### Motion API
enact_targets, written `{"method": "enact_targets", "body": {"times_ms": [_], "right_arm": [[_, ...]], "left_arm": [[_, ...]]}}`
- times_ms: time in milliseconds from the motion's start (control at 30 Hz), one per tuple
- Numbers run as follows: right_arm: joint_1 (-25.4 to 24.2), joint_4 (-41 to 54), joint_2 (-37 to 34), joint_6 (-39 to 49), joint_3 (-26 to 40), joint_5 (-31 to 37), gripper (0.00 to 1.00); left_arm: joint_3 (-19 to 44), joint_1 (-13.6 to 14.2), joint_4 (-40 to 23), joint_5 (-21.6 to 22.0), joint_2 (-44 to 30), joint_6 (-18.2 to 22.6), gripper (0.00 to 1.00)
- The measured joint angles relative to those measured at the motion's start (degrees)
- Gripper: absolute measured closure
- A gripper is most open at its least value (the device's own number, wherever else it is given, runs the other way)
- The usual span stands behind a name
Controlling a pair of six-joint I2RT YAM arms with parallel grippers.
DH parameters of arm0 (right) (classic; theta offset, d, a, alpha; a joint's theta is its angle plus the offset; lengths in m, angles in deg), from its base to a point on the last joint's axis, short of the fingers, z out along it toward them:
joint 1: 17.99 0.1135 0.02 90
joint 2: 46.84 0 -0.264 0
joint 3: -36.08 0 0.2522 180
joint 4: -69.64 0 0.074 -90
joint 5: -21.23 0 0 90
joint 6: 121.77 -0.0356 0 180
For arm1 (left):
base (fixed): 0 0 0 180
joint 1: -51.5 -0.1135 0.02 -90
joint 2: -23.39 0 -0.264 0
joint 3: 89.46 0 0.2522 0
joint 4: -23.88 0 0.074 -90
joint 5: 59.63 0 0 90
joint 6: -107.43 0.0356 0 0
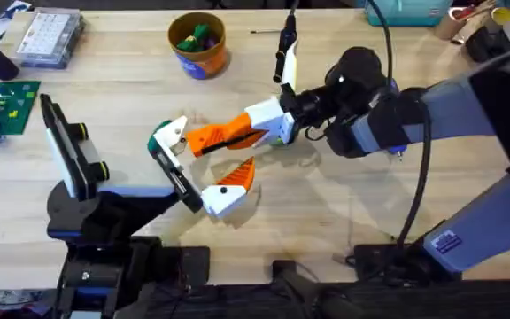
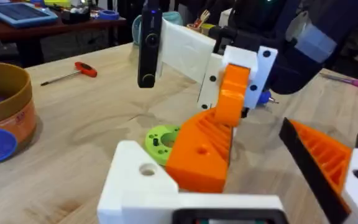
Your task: Pick up the gripper from the table and insert it into the empty holder that is missing its gripper. Then pick up a screw, insert it into the mounting hole, and use the screwdriver to tighten it. Finally, clean up the table by picking up the vegetable and placing it into the bucket.
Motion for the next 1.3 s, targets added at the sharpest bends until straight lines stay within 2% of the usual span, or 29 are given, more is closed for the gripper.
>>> {"method": "enact_targets", "body": {"times_ms": [600, 1300], "right_arm": [[1.7, 3.9, 0.0, 1.3, 0.0, 4.0, 0.986], [1.8, 4.2, 0.0, 2.6, 0.0, 4.5, 0.987]], "left_arm": [[0.0, 0.0, 0.0, 0.5, 0.0, -0.1, 0.012], [0.0, 0.0, 0.0, 0.7, 0.0, -0.3, 0.012]]}}
